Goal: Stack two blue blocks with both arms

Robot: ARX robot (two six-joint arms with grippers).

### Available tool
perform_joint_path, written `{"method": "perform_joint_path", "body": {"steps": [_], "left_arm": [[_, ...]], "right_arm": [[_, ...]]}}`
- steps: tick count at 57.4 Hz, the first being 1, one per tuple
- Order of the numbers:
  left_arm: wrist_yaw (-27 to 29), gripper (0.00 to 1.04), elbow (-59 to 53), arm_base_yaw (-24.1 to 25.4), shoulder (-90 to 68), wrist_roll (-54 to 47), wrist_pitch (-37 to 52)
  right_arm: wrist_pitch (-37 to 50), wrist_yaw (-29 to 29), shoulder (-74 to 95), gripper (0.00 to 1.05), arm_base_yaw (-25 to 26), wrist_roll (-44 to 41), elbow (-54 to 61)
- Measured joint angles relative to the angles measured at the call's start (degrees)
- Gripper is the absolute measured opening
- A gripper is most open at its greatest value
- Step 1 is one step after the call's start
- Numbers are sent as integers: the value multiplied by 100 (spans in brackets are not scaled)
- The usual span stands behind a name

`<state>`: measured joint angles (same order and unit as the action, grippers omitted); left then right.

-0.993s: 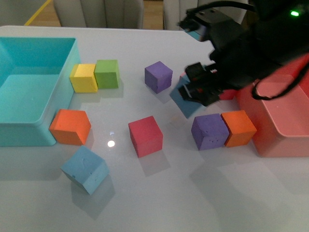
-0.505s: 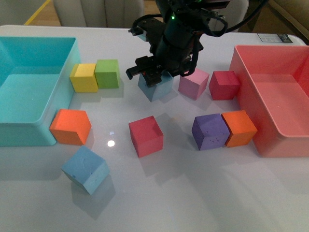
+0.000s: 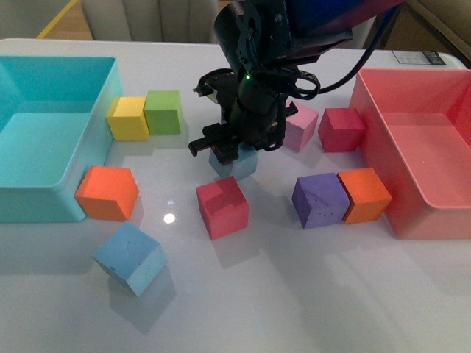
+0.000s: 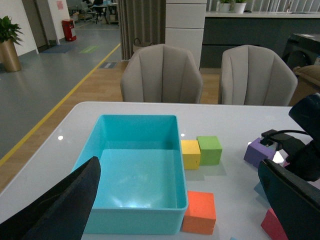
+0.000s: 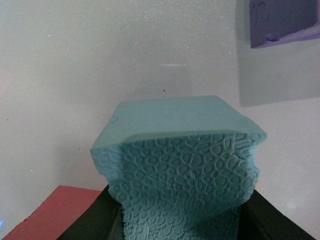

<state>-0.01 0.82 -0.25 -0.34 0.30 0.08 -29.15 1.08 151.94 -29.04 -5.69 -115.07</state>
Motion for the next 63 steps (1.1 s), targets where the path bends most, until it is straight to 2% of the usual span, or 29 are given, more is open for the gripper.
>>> {"method": "perform_joint_path", "body": {"steps": [12, 18, 33, 49, 54, 63], "left_arm": [[0, 96, 0, 0, 0, 0, 0], [0, 96, 0, 0, 0, 0, 0], [0, 96, 0, 0, 2, 0, 0], [2, 96, 0, 0, 2, 0, 0], [0, 96, 0, 0, 0, 0, 0], [0, 96, 0, 0, 0, 0, 0]], "right_arm": [[87, 9, 116, 41, -15, 79, -111], [146, 66, 136, 60, -17, 142, -140], [339, 37, 94, 97, -7, 201, -92], [1104, -181, -879, 96, 74, 313, 887], [1742, -210, -1567, 96, 133, 363, 1550], [3320, 186, -3112, 96, 304, 671, 3147]]}}
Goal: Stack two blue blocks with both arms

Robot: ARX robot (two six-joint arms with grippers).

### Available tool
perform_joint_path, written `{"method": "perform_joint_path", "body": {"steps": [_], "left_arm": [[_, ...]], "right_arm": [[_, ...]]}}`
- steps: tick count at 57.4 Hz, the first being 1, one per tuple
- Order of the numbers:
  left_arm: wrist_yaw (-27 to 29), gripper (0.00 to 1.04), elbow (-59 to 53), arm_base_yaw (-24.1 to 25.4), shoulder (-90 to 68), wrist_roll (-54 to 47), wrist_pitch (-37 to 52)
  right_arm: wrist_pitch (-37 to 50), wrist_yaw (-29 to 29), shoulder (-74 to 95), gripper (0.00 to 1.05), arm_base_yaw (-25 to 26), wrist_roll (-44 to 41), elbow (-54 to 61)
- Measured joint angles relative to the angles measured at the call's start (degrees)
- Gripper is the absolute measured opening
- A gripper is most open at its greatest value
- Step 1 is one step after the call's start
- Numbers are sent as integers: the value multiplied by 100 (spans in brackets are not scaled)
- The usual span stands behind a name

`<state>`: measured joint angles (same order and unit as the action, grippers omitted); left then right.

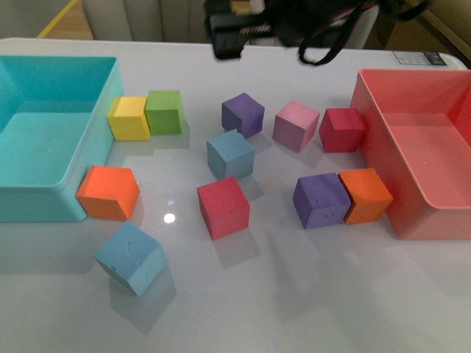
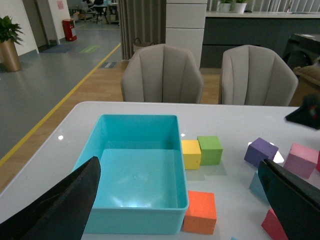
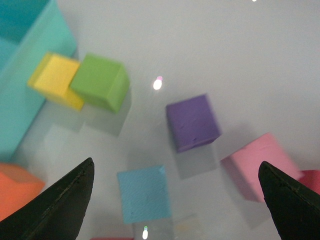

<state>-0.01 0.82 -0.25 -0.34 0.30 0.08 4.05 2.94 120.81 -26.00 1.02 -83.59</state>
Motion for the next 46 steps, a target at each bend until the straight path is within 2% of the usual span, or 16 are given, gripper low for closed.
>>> {"method": "perform_joint_path", "body": {"steps": [4, 6, 8, 10, 13, 16, 20, 28, 32, 34, 46], "left_arm": [[0, 96, 0, 0, 0, 0, 0], [0, 96, 0, 0, 2, 0, 0], [-2, 96, 0, 0, 0, 0, 0], [-2, 96, 0, 0, 2, -2, 0], [0, 96, 0, 0, 0, 0, 0], [9, 96, 0, 0, 2, 0, 0], [13, 96, 0, 0, 2, 0, 0], [-2, 96, 0, 0, 2, -2, 0], [0, 96, 0, 0, 2, 0, 0], [4, 96, 0, 0, 2, 0, 0], [2, 96, 0, 0, 2, 0, 0]], "right_arm": [[686, 208, -748, 95, 83, 170, 811], [1709, 914, -1231, 89, 111, 109, 1506], [2509, 1366, -1620, 84, 179, 66, 2061], [3187, 1574, -2044, 78, 275, 42, 2645], [3954, 1556, -2813, 70, 507, 0, 3600], [4350, 1499, -3565, 61, 752, -26, 4446], [4544, 1381, -4339, 49, 1008, -42, 5287], [4612, 1014, -4878, 26, 1261, -61, 6205], [4612, 879, -5119, 12, 1423, -63, 6585], [4610, 741, -5383, 1, 1521, -79, 6784], [4422, 455, -6181, 2, 1840, -83, 7364]]}}
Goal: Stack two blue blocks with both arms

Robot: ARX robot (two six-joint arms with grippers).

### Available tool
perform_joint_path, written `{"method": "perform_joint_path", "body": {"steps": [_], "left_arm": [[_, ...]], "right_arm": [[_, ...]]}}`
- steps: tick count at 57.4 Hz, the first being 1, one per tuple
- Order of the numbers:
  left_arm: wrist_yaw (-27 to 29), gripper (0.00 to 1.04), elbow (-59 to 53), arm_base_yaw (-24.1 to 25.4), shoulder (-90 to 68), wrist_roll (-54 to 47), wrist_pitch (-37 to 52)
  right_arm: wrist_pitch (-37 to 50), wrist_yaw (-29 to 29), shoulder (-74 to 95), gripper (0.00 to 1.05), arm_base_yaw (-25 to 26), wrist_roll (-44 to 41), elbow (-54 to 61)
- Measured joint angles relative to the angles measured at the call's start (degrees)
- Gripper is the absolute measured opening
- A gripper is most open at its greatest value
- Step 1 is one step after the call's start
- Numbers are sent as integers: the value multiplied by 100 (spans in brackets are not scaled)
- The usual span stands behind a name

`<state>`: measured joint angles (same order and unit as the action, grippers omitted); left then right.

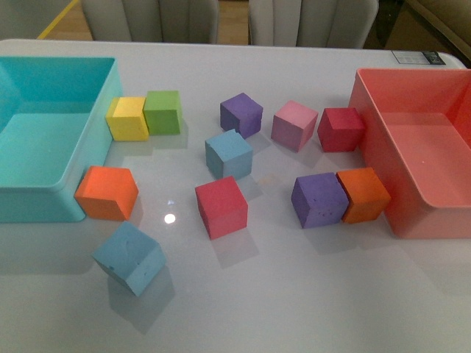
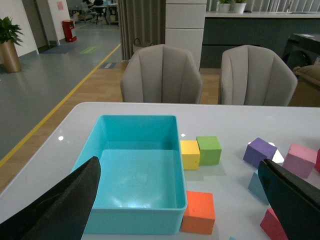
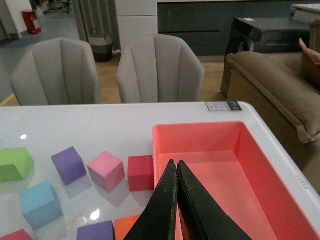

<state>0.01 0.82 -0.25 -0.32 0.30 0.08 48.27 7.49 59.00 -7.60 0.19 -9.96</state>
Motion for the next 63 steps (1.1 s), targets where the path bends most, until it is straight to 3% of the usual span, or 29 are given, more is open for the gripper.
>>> {"method": "perform_joint_path", "body": {"steps": [13, 15, 20, 26, 63], "left_arm": [[0, 96, 0, 0, 0, 0, 0], [0, 96, 0, 0, 0, 0, 0], [0, 96, 0, 0, 0, 0, 0], [-2, 96, 0, 0, 0, 0, 0], [0, 96, 0, 0, 0, 0, 0]], "right_arm": [[-514, -348, -979, 2, 304, 0, 472], [-612, -647, -1134, 2, 490, -2, 525], [-750, -702, -1401, 2, 721, 0, 645], [-636, -734, -1534, 2, 739, -2, 874], [-2883, -737, -3954, 2, 741, 0, 907]]}}
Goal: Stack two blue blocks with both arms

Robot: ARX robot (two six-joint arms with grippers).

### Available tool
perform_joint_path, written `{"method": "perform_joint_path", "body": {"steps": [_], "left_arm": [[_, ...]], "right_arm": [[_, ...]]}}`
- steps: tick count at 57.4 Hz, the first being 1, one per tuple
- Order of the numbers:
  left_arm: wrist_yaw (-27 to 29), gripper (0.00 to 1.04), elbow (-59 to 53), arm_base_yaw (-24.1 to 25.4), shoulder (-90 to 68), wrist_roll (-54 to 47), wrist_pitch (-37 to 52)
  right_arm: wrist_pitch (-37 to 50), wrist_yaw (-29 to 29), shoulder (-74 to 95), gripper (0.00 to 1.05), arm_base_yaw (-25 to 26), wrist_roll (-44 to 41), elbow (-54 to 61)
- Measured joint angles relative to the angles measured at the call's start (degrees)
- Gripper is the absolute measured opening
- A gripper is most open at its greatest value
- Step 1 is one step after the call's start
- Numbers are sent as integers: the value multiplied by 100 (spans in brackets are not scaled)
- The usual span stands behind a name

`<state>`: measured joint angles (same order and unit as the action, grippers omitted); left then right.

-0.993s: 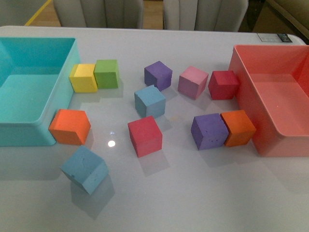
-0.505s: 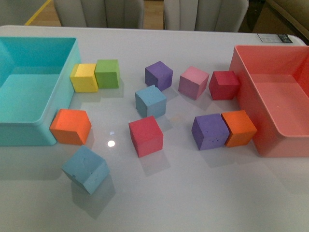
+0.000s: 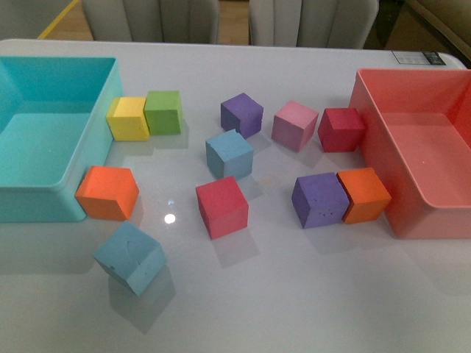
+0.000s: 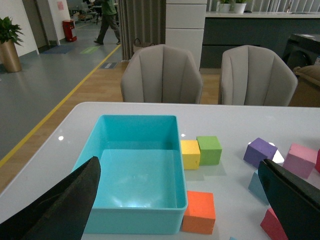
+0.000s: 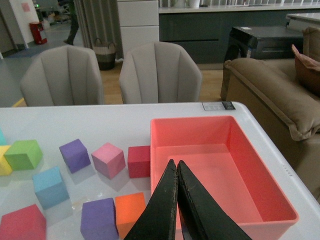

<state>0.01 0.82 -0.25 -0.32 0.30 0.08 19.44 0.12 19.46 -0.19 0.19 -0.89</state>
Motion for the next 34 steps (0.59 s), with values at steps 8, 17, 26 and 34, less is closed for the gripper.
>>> {"method": "perform_joint_path", "body": {"steps": [8, 17, 26, 34], "left_arm": [[0, 96, 0, 0, 0, 0, 0], [0, 96, 0, 0, 0, 0, 0], [0, 96, 0, 0, 0, 0, 0], [0, 96, 0, 0, 0, 0, 0]], "right_arm": [[-334, -2, -345, 2, 0, 0, 0], [-649, 0, -658, 2, 0, 0, 0], [-905, 0, -909, 2, 0, 0, 0], [-1882, -2, -1770, 2, 0, 0, -2]]}}
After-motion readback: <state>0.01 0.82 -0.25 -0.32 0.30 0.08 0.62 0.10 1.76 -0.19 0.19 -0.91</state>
